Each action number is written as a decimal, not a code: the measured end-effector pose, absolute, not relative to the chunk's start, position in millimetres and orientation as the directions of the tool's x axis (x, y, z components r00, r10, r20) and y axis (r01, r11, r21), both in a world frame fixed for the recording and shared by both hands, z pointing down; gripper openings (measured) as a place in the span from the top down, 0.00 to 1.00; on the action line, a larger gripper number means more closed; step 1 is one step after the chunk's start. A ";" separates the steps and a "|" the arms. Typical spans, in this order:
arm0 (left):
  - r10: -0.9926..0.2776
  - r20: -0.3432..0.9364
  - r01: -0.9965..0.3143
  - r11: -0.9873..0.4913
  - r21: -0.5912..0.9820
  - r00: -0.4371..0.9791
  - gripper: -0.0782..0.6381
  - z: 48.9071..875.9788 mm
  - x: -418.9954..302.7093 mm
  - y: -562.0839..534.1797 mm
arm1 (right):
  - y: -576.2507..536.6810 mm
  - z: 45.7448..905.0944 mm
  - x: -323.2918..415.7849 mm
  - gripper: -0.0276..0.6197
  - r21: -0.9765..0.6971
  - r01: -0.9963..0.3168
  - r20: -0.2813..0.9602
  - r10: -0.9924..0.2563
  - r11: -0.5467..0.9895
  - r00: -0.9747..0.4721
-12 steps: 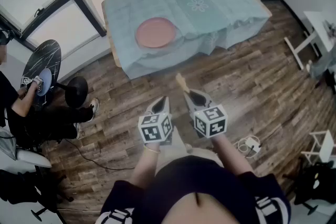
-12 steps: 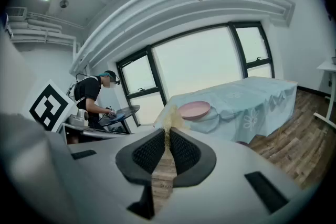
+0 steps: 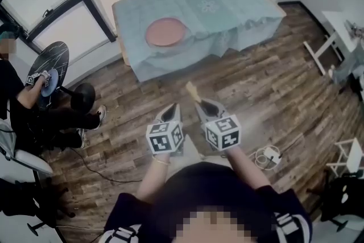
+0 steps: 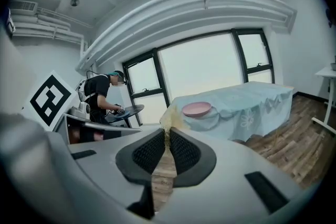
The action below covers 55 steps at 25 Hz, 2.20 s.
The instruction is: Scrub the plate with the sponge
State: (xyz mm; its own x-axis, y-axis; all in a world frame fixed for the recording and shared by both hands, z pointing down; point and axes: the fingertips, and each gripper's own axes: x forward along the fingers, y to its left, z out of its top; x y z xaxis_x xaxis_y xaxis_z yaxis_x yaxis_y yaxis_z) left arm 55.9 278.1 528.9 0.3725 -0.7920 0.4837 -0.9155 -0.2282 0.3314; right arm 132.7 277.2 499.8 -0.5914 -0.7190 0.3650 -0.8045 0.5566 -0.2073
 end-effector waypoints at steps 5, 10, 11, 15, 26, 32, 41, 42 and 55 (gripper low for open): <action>-0.799 0.486 -0.922 -0.213 0.322 0.354 0.87 528.4 47.3 283.3 | 277.2 498.9 127.8 0.90 -0.239 -0.794 0.343 -0.716 0.559 -0.608; -0.801 0.493 -0.926 -0.191 0.326 0.339 0.87 532.2 39.3 285.2 | 276.1 499.7 118.4 0.90 -0.238 -0.784 0.341 -0.707 0.573 -0.620; -0.801 0.494 -0.925 -0.186 0.330 0.337 0.87 533.4 37.0 283.0 | 275.2 500.9 115.1 0.90 -0.238 -0.779 0.348 -0.698 0.580 -0.626; -0.799 0.501 -0.925 -0.170 0.341 0.331 0.87 539.6 29.5 272.2 | 266.3 505.7 104.3 0.90 -0.228 -0.770 0.368 -0.679 0.597 -0.635; -0.785 0.513 -0.915 -0.165 0.368 0.348 0.87 554.8 9.6 205.2 | 194.3 513.1 94.2 0.90 -0.257 -0.789 0.371 -0.697 0.558 -0.614; -0.772 0.516 -0.906 -0.181 0.383 0.372 0.87 559.1 5.4 154.9 | 148.2 519.4 85.1 0.90 -0.260 -0.797 0.396 -0.693 0.545 -0.603; -0.749 0.532 -0.898 -0.191 0.397 0.395 0.87 557.0 -19.6 85.8 | 77.9 515.7 55.5 0.90 -0.267 -0.800 0.412 -0.687 0.537 -0.598; -0.748 0.534 -0.898 -0.192 0.396 0.395 0.87 556.0 -23.7 78.6 | 71.1 514.7 51.7 0.90 -0.267 -0.801 0.413 -0.688 0.536 -0.597; -0.730 0.549 -0.897 -0.205 0.391 0.407 0.87 561.5 -63.5 -0.2 | 0.4 516.6 16.1 0.90 -0.260 -0.820 0.418 -0.706 0.510 -0.572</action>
State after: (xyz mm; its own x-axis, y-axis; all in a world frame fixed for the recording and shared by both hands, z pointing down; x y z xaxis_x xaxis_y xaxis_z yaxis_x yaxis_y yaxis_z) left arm -63.5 -0.2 561.5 0.4067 -0.7302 0.5490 -0.8970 -0.2054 0.3914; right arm 16.1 0.4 516.6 -0.5718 -0.7057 0.4184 -0.8199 0.5100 -0.2602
